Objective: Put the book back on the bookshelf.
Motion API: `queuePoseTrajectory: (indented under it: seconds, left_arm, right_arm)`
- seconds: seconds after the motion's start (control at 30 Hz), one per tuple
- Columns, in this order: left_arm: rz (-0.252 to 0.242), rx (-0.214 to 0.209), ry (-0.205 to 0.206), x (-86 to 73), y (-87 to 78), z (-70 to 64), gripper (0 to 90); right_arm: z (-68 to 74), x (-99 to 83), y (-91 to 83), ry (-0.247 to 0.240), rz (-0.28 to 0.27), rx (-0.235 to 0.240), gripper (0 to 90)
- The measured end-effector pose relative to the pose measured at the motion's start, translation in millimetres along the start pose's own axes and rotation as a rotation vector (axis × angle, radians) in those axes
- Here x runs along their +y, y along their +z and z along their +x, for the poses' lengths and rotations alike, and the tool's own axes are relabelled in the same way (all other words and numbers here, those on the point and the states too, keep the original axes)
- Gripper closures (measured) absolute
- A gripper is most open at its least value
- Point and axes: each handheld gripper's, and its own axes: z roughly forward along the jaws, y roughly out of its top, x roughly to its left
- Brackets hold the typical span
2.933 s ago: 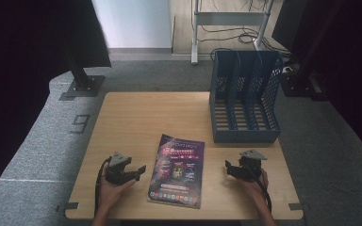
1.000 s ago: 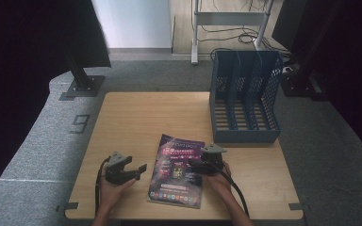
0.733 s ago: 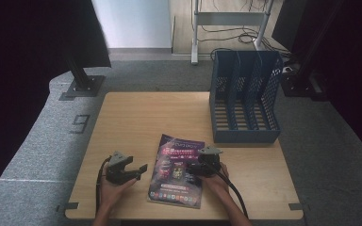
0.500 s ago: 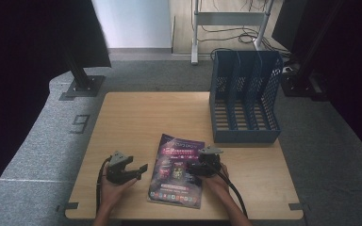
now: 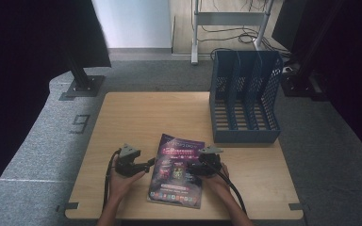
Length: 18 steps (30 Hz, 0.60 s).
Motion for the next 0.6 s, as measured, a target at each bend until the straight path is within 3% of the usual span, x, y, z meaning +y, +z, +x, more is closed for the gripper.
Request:
queuePoseTrajectory:
  seconds: [0.43, 0.6]
  left_arm:
    - [0.046, -0.031, 0.039, 11.2, 42.0, -13.2, 23.6]
    - [0.053, -0.028, 0.052, 10.7, 49.7, -14.9, 23.9]
  right_arm:
    - [0.2, -1.0, -0.2, 0.001, -0.006, -0.001, 15.1]
    - [1.1, -1.4, -0.8, 0.003, -0.007, -0.006, 15.7]
